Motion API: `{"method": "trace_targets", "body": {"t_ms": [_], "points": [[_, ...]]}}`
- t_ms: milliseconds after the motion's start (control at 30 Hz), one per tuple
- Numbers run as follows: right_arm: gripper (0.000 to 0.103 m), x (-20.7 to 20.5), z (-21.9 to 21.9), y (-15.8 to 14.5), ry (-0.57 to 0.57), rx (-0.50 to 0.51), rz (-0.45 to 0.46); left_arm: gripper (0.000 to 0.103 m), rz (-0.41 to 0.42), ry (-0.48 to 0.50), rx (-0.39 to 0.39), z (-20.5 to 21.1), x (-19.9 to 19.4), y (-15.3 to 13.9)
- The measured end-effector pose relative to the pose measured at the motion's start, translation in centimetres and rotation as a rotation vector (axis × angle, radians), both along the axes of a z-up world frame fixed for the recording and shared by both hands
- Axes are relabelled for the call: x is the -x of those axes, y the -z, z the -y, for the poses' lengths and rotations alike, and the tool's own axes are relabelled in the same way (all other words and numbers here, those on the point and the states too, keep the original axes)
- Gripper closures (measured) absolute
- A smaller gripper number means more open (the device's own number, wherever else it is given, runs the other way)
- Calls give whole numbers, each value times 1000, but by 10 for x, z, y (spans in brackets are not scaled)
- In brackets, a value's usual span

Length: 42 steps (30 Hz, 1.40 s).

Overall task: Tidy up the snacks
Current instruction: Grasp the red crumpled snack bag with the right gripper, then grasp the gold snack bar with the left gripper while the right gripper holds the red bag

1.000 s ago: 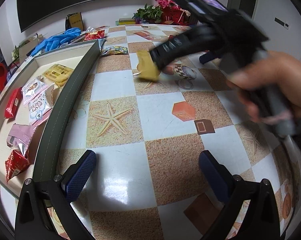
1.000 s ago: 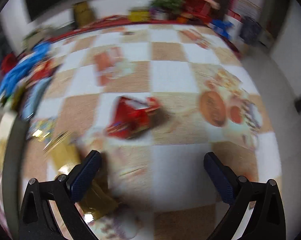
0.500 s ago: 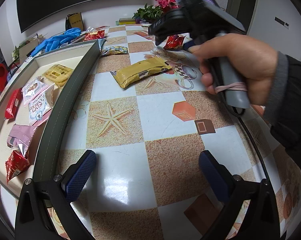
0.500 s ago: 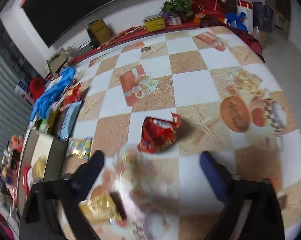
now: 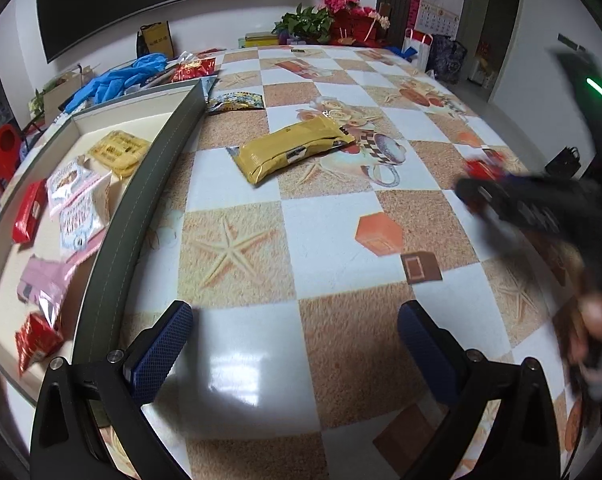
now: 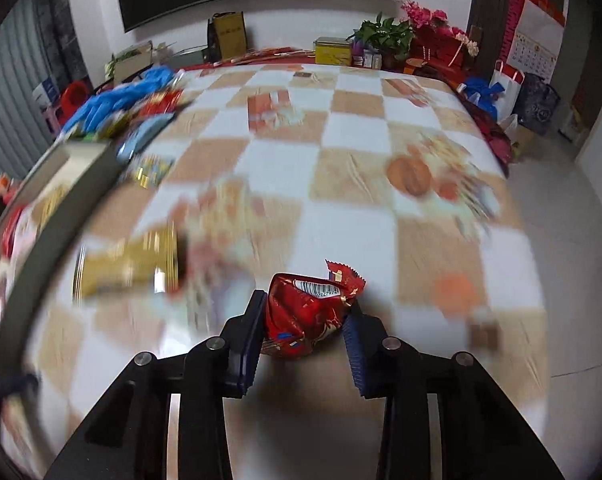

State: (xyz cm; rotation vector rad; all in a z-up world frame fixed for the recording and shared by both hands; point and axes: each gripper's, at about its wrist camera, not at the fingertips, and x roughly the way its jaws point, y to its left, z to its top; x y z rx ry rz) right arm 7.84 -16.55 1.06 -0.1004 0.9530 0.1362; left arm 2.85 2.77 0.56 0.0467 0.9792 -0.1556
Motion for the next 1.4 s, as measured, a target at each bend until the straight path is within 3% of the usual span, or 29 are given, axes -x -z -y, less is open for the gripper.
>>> {"method": "trace_targets", "body": {"t_ms": [100,200,300,400,433,500,533,600,633,733,767,1200,1267,1333,1400], "points": [[64,47,16,2,15,-10,19,0,36,19,4,12,-14,-19],[62,67,19,3,12,-4,64,0,66,46,-57,29,-40,-31],[62,66,27,3,22,-59,71,0,42,100,-107,45,-72,-27],[61,65,33,2,24,-111,72,0,60,164,-294,62,-103,-8],[61,65,34,2,24,-127,73,1,60,183,-309,61,-108,-4],[61,66,38,2,26,-159,73,2,48,225,-230,56,-118,-2],[61,67,39,3,26,-168,73,10,33,236,-190,53,-121,-2],[61,67,40,3,27,-181,74,39,-14,279,-63,47,-123,-3],[61,67,41,3,27,-185,74,61,-25,299,-23,47,-122,-4],[61,67,41,3,28,-193,74,92,-2,344,-34,59,-110,-5],[61,67,42,3,29,-196,74,94,-1,345,-31,60,-106,-5],[60,67,36,4,25,-146,74,94,11,250,59,22,33,-9],[60,66,34,4,24,-132,75,75,38,208,98,12,46,-19],[60,66,33,5,24,-118,75,22,70,145,115,6,47,-29],[60,66,30,5,24,-101,75,19,110,98,112,3,38,-39]]}}
